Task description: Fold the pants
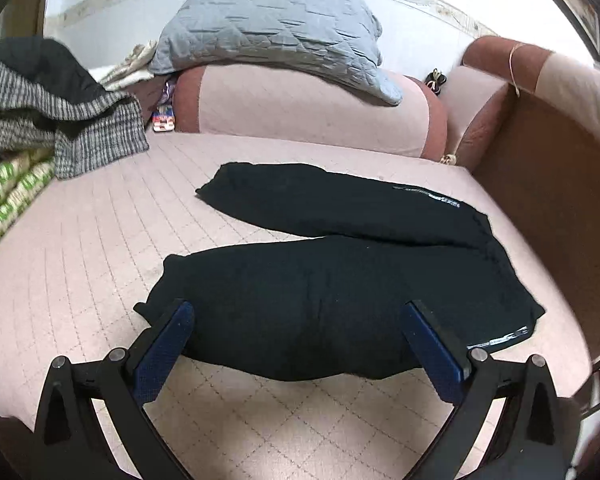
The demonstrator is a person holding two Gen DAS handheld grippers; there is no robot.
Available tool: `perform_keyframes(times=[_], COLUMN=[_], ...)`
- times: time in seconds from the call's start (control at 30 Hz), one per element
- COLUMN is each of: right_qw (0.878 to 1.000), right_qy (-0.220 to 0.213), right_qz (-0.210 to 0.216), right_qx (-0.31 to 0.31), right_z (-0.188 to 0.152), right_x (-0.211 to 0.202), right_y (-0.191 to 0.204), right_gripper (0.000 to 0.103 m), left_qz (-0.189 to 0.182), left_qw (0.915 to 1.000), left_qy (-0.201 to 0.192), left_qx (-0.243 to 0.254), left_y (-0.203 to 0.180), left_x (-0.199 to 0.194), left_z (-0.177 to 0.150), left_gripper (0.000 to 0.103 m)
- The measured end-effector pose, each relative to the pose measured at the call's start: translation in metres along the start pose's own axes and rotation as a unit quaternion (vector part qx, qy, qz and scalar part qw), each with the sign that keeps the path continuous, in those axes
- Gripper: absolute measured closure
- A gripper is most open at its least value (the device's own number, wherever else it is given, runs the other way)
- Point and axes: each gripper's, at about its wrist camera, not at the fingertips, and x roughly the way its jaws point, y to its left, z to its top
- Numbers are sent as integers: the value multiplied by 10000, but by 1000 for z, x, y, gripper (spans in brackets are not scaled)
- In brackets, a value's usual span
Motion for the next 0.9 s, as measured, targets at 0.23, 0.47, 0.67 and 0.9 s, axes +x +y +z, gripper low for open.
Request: perform_keyframes(times=[0.23,0.47,0.67,0.9], right_qw=[9938,9900,9877,9847], right_qy=[997,1306,1407,1555], right_qz=[-482,-537,-669,-780], right_qx=[-52,16,-147,-134], right_z=[-25,-43,-45,-40], right_x=[39,62,76,101], right_y=[-45,-61,-58,-72], right_gripper=[9,9,9,9], left_qz=[454,636,630,677], left_qw=[9987,9979,9975,9965], left_qy=[-219,79,311,463], left_qx=[88,64,112,176], left_y=[7,11,16,20], left_x=[-8,0,17,36], left_z=[13,14,10,12], left_gripper=[0,0,0,0])
